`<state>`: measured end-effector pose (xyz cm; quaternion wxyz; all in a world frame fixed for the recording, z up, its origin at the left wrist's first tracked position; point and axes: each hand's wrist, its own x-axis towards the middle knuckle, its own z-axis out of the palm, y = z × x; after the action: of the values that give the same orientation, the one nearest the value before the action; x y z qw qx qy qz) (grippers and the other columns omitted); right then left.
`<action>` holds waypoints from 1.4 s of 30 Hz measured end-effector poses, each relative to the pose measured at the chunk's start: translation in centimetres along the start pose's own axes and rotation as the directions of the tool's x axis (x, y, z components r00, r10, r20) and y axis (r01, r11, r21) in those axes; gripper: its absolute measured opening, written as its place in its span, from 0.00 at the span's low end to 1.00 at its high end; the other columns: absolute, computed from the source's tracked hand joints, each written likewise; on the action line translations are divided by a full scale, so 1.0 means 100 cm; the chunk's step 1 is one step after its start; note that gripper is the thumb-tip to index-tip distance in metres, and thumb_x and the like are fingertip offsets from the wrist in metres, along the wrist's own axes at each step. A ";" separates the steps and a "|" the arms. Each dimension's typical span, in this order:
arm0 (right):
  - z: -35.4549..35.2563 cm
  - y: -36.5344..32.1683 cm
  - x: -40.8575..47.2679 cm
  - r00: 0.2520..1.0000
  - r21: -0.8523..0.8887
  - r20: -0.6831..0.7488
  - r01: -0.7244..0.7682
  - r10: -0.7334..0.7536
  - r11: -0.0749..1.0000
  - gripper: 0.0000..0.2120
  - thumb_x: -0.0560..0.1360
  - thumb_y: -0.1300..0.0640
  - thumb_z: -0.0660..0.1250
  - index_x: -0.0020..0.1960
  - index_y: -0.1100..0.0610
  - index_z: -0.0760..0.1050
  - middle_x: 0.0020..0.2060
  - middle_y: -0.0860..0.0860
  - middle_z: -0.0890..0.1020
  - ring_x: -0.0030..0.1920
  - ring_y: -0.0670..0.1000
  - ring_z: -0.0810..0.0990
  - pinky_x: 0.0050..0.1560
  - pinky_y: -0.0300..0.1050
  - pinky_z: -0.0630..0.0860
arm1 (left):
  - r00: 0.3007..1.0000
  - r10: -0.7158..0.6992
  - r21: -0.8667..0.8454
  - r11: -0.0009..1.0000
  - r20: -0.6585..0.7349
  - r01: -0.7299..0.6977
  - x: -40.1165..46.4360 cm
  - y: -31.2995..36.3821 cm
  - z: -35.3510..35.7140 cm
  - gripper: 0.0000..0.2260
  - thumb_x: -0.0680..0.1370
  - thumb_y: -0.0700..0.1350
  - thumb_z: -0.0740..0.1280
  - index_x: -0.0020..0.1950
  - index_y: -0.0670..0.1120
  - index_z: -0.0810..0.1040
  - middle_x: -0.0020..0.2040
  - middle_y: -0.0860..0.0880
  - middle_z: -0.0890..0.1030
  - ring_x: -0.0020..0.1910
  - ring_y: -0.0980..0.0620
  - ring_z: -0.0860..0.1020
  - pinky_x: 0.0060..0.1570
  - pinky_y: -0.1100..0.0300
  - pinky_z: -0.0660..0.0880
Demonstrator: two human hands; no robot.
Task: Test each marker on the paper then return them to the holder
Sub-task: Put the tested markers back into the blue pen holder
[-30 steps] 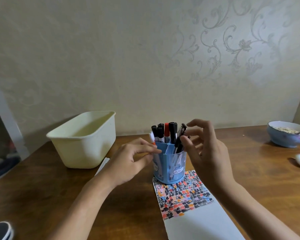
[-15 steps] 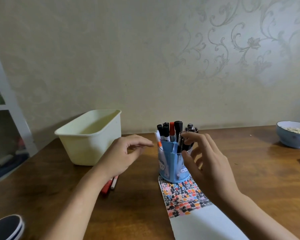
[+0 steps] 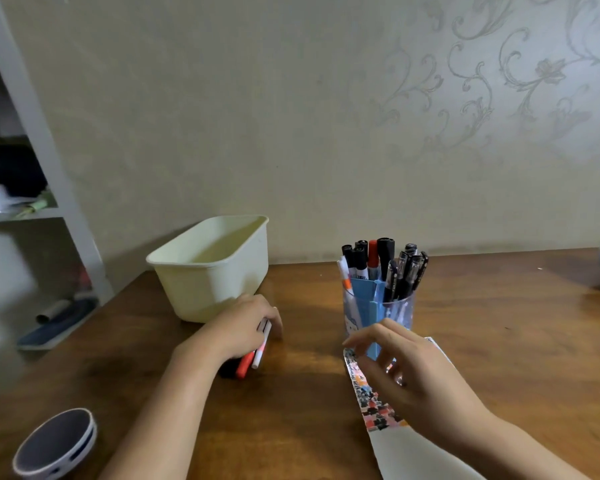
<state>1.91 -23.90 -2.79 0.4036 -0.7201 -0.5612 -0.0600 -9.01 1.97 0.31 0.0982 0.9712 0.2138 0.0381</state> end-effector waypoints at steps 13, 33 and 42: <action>-0.003 0.003 -0.002 0.999 -0.002 0.029 -0.029 0.029 1.000 0.08 0.79 0.53 0.67 0.56 0.41 0.77 0.50 0.37 0.77 0.46 0.45 0.80 0.42 0.42 0.79 | 0.993 0.115 -0.052 0.992 -0.033 -0.116 0.003 0.017 0.007 0.11 0.78 0.45 0.70 0.43 0.62 0.75 0.54 0.60 0.73 0.56 0.58 0.71 0.56 0.59 0.70; -0.011 -0.002 0.003 0.980 0.177 -0.154 -0.096 0.124 0.980 0.06 0.77 0.52 0.70 0.51 0.42 0.76 0.45 0.37 0.83 0.39 0.44 0.83 0.36 0.37 0.78 | 0.911 0.380 -0.584 0.707 -0.163 -0.399 -0.008 0.076 -0.004 0.09 0.75 0.38 0.73 0.49 0.53 0.83 0.47 0.57 0.83 0.52 0.54 0.81 0.55 0.48 0.80; -0.025 -0.005 0.006 0.934 0.244 -0.339 -0.032 0.116 0.969 0.07 0.78 0.45 0.61 0.52 0.45 0.73 0.41 0.42 0.82 0.36 0.47 0.84 0.33 0.46 0.82 | 0.865 0.261 -0.558 0.676 -0.430 -0.481 -0.005 0.074 -0.002 0.09 0.80 0.42 0.67 0.59 0.51 0.81 0.48 0.57 0.83 0.53 0.55 0.81 0.55 0.61 0.78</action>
<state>2.65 -25.05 -0.53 0.5812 -0.6658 -0.4558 -0.1053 -6.50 -4.81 2.05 0.3825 0.8795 -0.0047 0.2832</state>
